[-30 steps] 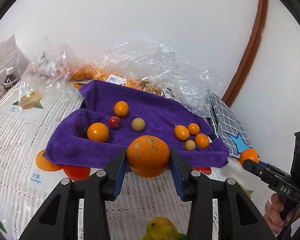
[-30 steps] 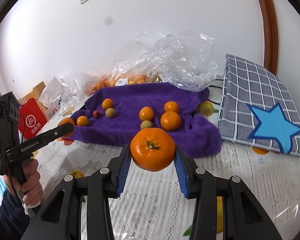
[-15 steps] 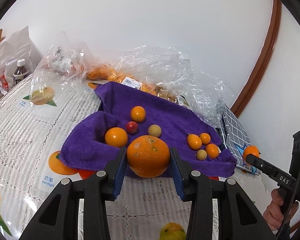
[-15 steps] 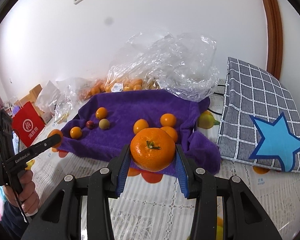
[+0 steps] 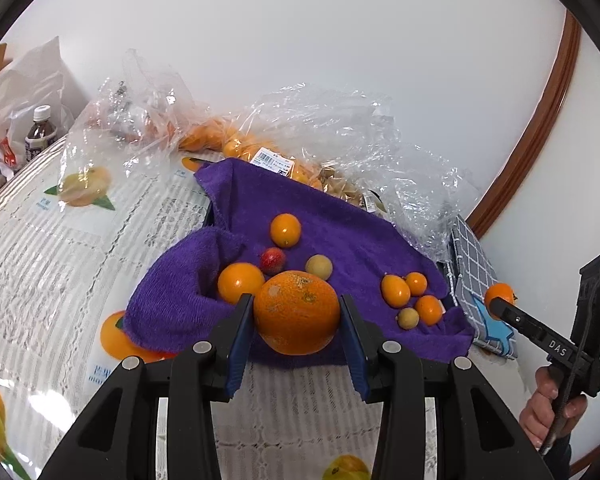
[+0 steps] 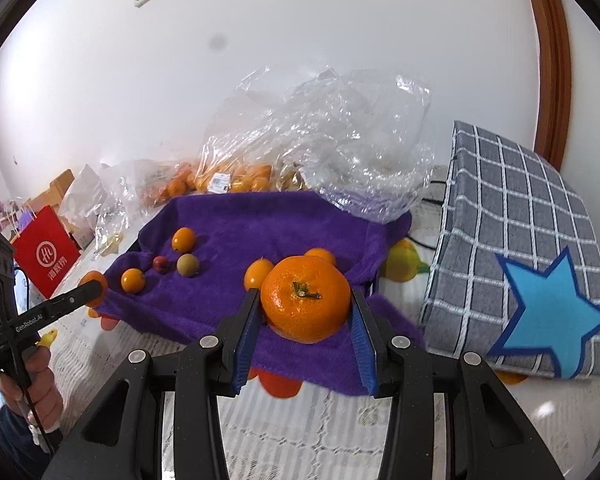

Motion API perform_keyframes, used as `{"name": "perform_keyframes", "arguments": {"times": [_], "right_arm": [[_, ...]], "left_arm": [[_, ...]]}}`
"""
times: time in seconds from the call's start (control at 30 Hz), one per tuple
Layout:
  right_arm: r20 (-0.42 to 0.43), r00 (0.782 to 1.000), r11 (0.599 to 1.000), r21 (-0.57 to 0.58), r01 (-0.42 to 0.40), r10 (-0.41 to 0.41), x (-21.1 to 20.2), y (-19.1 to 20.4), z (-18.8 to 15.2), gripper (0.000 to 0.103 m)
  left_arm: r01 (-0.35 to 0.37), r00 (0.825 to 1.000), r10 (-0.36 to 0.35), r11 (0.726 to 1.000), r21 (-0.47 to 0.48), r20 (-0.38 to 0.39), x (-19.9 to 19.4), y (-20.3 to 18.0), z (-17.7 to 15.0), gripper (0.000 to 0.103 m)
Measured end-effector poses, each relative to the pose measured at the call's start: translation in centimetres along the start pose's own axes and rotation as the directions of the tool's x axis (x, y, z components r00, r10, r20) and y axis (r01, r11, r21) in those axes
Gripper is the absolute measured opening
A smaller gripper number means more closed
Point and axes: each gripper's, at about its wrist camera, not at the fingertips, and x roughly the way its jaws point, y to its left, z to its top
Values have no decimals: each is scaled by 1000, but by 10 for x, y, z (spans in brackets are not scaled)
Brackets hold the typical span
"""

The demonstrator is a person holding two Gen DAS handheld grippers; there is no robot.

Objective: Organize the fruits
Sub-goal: 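Carry the mandarin and the large orange over the towel with both grippers, then lower both fruits onto the towel and open both grippers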

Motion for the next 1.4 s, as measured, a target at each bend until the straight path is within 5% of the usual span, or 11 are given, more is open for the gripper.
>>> {"name": "perform_keyframes", "arguments": {"times": [0.33, 0.67, 1.13, 1.4], "right_arm": [[-4, 1000, 999, -29, 16, -17, 25, -9, 29, 43], [-107, 994, 999, -46, 4, -9, 105, -15, 61, 43], [-274, 962, 998, -56, -24, 7, 163, -10, 64, 43], [-215, 976, 998, -68, -3, -11, 137, -13, 63, 52]], "left_arm": [[-65, 995, 71, 995, 71, -72, 11, -8, 38, 40], [-60, 986, 74, 994, 92, -150, 35, -1, 63, 40], [21, 935, 19, 994, 109, -354, 84, -16, 57, 40], [2, 906, 69, 986, 167, -418, 103, -31, 52, 40]]}}
